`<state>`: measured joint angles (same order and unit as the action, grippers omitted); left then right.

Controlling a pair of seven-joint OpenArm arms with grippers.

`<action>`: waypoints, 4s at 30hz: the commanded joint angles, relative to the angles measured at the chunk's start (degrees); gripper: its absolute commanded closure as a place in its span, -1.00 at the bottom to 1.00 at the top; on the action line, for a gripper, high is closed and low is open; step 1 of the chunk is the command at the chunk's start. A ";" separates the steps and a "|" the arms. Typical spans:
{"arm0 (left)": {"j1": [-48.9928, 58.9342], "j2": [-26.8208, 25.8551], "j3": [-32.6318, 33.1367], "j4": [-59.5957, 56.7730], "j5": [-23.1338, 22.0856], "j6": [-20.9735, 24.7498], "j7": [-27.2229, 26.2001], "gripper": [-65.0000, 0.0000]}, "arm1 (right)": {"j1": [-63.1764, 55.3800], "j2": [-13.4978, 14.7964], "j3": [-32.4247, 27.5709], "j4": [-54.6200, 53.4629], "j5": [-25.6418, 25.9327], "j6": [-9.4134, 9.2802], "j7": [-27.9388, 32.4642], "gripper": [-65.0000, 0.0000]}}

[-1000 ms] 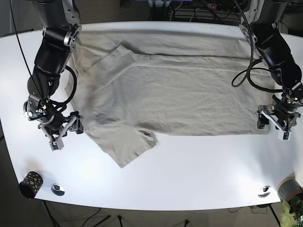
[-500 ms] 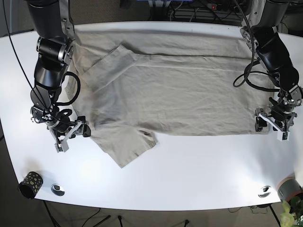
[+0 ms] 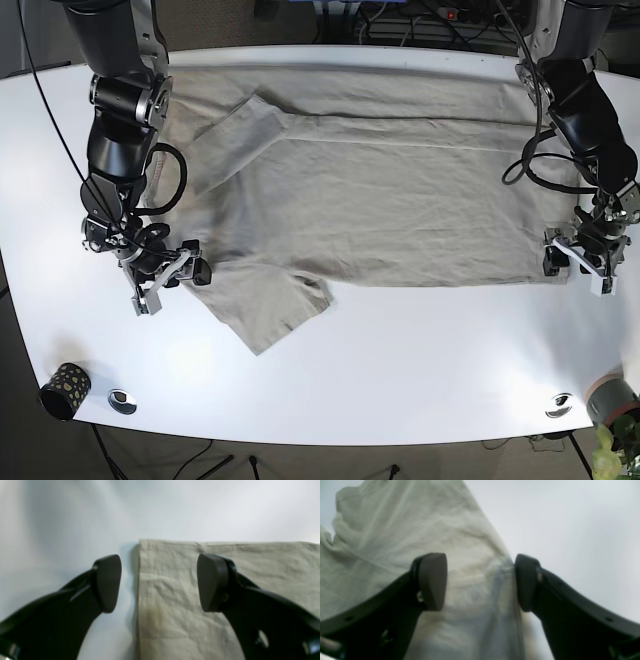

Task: Fold the T-shirt properly
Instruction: 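Grasp the shirt's hem corners with both grippers, then lift the hem with both grippers and fold it over toward the collar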

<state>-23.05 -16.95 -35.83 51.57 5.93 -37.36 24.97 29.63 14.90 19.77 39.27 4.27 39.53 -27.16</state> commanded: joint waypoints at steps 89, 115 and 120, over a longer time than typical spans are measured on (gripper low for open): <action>11.58 4.16 2.74 35.51 -10.64 -2.64 16.74 1.00 | -13.67 -2.81 0.23 46.76 -0.19 0.47 -22.47 0.59; 11.31 3.81 2.91 34.01 -10.46 -2.64 16.65 1.00 | 0.57 2.38 -0.12 1.66 -0.27 0.47 2.85 -0.10; 11.31 3.81 2.91 34.01 -10.37 -2.64 16.65 1.00 | 0.39 0.71 -0.12 1.57 -0.36 0.47 2.85 -0.09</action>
<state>-10.48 -12.14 -32.75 84.64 -3.70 -40.10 42.83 28.51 15.62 19.66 40.12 3.22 39.46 -24.60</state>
